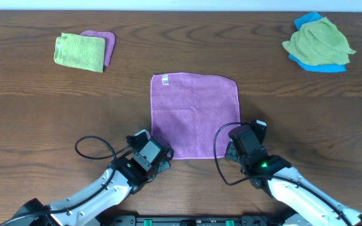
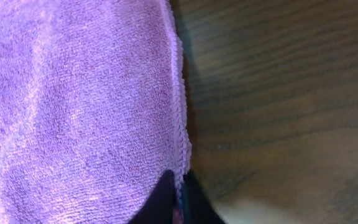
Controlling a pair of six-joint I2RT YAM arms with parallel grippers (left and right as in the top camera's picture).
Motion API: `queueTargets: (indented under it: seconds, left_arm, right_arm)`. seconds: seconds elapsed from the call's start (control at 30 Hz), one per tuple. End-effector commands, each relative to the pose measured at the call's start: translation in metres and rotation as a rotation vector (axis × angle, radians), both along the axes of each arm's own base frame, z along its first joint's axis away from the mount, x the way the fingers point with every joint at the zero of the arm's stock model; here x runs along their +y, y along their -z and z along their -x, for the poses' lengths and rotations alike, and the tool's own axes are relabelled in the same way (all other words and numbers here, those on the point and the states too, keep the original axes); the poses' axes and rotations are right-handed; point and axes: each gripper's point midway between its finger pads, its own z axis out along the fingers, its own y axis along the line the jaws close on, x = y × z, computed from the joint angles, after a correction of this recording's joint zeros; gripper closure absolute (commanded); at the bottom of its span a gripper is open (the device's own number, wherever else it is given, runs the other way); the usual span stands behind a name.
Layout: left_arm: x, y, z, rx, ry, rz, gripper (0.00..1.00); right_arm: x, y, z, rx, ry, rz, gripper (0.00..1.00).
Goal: Fold the cloth
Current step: 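Grasp the cloth's bottom corners with both grippers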
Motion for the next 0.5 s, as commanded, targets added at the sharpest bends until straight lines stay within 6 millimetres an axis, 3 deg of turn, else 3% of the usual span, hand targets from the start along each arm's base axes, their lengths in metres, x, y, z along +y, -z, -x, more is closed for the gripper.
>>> queueTargets:
  seconds: [0.0, 0.47]
  left_arm:
    - [0.0113, 0.0113, 0.0098, 0.039, -0.002, -0.046, 0.94]
    - [0.0071, 0.0040, 0.0008, -0.002, 0.019, -0.048, 0.94]
  right_arm:
    - [-0.0026, 0.0011, 0.0001, 0.000, 0.008, 0.004, 0.98]
    - [-0.0005, 0.0012, 0.0012, 0.009, 0.009, -0.010, 0.99]
